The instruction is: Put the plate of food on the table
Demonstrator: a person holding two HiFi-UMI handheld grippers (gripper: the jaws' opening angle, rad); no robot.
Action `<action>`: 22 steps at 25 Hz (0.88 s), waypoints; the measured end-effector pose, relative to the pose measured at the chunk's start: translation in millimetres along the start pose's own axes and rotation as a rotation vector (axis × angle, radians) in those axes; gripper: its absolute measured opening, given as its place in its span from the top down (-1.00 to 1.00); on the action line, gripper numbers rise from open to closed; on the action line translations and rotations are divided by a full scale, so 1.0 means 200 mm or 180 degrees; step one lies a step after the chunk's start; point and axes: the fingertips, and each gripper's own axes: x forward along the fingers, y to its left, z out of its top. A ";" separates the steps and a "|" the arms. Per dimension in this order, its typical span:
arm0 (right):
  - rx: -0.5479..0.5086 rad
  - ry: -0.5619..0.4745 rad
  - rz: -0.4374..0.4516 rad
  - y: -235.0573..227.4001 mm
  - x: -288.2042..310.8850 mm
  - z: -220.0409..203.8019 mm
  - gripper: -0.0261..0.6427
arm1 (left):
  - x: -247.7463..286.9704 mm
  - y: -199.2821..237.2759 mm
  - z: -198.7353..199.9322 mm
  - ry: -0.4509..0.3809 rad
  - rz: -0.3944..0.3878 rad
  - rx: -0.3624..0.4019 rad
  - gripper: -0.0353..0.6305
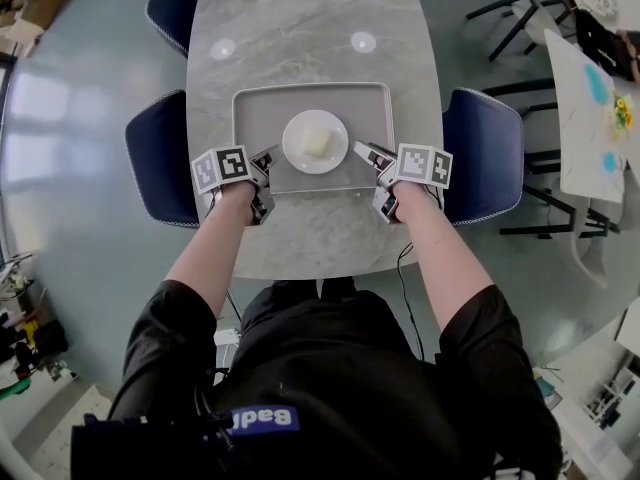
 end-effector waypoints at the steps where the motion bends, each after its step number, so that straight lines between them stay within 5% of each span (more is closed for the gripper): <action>1: -0.0063 -0.0078 0.0041 0.02 -0.04 -0.01 0.35 | -0.03 -0.03 0.01 -0.0102 -0.0066 0.0040 0.76; 9: -0.0592 -0.0233 0.0173 0.06 -0.37 -0.42 0.35 | -0.26 -0.27 -0.36 -0.0233 -0.0181 0.0929 0.76; 14: -0.1164 0.0046 0.0282 0.12 -0.54 -0.74 0.35 | -0.37 -0.52 -0.66 -0.0243 -0.0388 0.1244 0.77; 22: -0.2058 -0.0030 0.0412 0.37 -0.75 -0.83 0.50 | -0.58 -0.86 -0.90 -0.0482 -0.0533 0.1873 0.78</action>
